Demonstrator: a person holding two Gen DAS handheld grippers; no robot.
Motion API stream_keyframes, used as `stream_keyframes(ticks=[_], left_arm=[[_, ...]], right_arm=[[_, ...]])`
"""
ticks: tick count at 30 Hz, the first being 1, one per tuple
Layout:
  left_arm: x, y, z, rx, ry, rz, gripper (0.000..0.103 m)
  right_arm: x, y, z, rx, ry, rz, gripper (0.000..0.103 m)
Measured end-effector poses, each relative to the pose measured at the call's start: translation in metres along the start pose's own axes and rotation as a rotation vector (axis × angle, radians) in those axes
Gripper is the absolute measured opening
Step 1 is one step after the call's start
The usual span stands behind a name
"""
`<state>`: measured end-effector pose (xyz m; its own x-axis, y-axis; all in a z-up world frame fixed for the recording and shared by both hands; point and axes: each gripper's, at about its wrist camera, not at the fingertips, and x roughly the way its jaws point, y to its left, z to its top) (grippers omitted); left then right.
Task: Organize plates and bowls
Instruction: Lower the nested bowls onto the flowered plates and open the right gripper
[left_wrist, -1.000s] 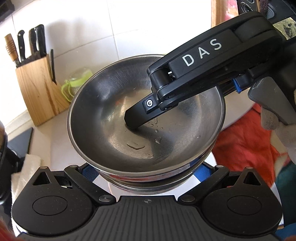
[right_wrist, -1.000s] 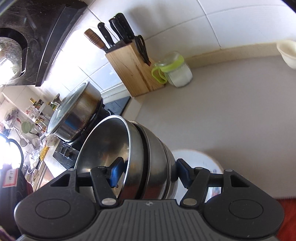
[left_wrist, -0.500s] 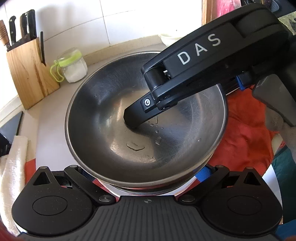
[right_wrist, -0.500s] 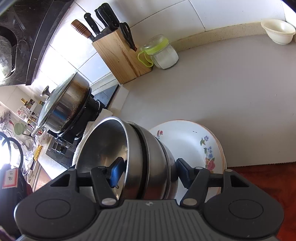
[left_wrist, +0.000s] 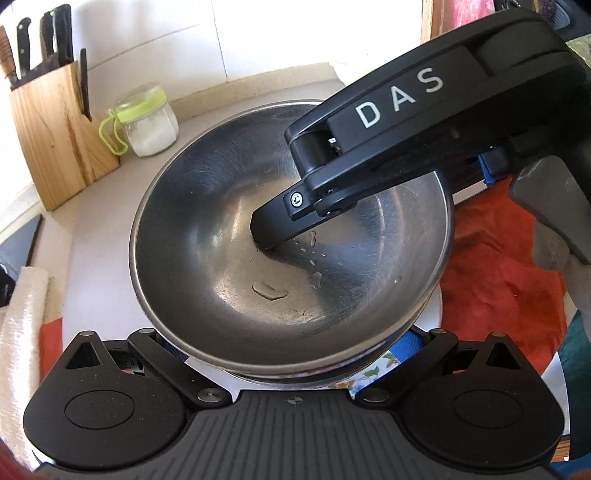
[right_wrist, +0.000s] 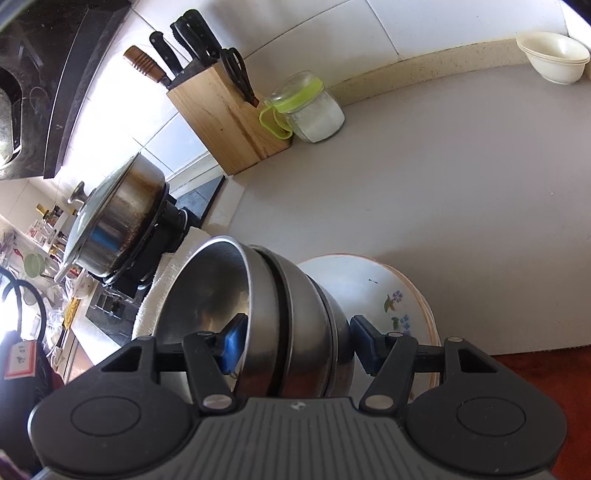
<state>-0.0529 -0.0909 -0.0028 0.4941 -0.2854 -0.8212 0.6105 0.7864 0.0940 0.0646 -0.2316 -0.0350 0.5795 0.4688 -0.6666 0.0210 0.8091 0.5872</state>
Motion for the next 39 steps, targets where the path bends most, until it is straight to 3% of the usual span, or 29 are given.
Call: stream_keyframes(ticks=[20,39], left_arm=[[-0.009,-0.005,-0.005,0.004,-0.013,0.021,0.1],[-0.049,-0.004,-0.019,-0.044,-0.076,0.057,0.101]], right_arm=[[-0.004,-0.005,-0.003,0.015,-0.003,-0.004,0.062],[-0.062,0.032,-0.021,-0.115,-0.148,-0.08,0.062]])
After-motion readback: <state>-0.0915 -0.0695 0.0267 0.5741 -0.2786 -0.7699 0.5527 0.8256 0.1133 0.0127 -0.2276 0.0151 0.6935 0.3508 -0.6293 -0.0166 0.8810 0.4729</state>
